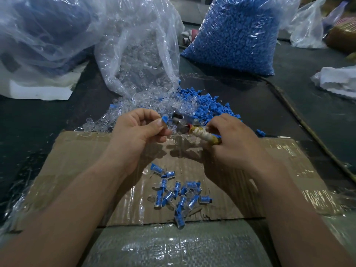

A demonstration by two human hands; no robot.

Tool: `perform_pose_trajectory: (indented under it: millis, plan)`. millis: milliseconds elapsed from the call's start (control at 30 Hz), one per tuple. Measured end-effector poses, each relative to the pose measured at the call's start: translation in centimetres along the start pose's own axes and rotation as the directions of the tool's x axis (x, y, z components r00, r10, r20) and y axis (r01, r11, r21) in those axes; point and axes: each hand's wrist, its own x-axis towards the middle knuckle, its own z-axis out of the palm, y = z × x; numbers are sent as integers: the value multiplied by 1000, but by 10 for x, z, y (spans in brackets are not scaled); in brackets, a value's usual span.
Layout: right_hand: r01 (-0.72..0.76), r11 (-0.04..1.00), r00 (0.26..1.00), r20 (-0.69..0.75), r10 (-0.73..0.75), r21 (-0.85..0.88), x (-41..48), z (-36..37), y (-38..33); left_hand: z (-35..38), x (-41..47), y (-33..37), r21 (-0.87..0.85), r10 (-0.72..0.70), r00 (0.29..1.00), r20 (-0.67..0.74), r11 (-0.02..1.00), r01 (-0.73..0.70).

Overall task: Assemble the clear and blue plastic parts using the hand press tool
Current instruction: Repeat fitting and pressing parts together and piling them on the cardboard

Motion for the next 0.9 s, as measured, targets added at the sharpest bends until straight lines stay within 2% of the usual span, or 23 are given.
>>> perform_pose_trajectory:
  millis: [100,233,767,900]
  plan:
    - [11,993,997,-75,-2,122,-2,-2,-3,0,0,-1,12,48,998,-34,999,-47]
    - [36,977,995,-102,-14,211,-5,-1,-9,2,-1,-1,51,102,994,-45,994,-100]
    - [68,981,997,26,-74,180,-5,3,-17,6,-3,2,150,175,983,-58,975,-165]
    - [73,981,997,16,-78,179,-5,2,-20,8,-4,2,206,199,978,-65,962,-182]
